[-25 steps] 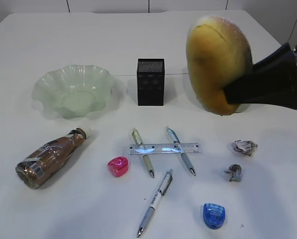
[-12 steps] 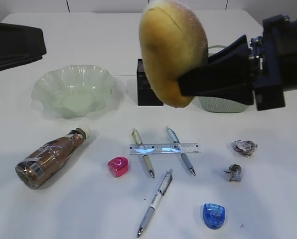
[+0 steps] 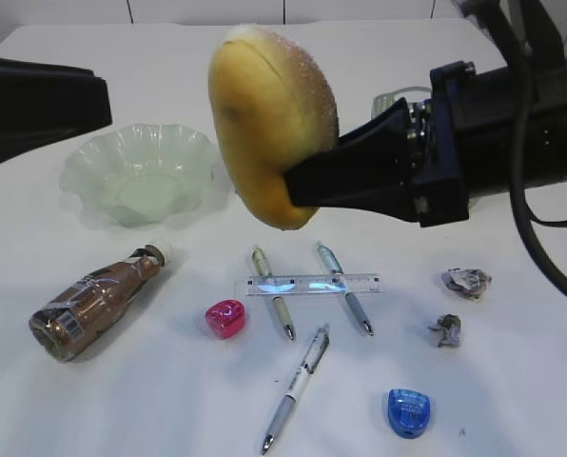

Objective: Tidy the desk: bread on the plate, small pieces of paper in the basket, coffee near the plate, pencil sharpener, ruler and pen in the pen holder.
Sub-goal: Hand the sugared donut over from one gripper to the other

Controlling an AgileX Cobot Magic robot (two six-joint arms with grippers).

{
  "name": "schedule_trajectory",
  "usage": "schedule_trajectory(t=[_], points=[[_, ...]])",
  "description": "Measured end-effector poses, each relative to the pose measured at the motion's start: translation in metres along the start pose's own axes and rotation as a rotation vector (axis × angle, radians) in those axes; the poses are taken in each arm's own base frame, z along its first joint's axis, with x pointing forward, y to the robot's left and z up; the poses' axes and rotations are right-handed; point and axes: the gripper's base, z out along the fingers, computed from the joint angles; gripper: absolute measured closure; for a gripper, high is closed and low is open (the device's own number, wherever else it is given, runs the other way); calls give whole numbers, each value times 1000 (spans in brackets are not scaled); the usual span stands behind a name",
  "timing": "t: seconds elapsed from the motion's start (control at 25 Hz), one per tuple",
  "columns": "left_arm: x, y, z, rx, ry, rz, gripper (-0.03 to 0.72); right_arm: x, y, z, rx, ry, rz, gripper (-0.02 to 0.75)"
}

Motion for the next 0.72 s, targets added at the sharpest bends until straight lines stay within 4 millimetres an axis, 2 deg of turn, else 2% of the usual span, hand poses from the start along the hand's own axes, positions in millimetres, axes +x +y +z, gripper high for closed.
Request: schedule_trajectory(t=[0.12,0.24,0.44,0.72], points=[[1,6,7,34,2,-5,293,0,-1,0,0,1,1,559],[-7,10,18,78,4,1,276,0,-1,0,2,-1,-1,559],[-20,6,44,170,32,37,266,0,-1,1,2,-2,-1,559],[-8,2,68,242,93,35,239,0,-2,1,12,-5,1,559]])
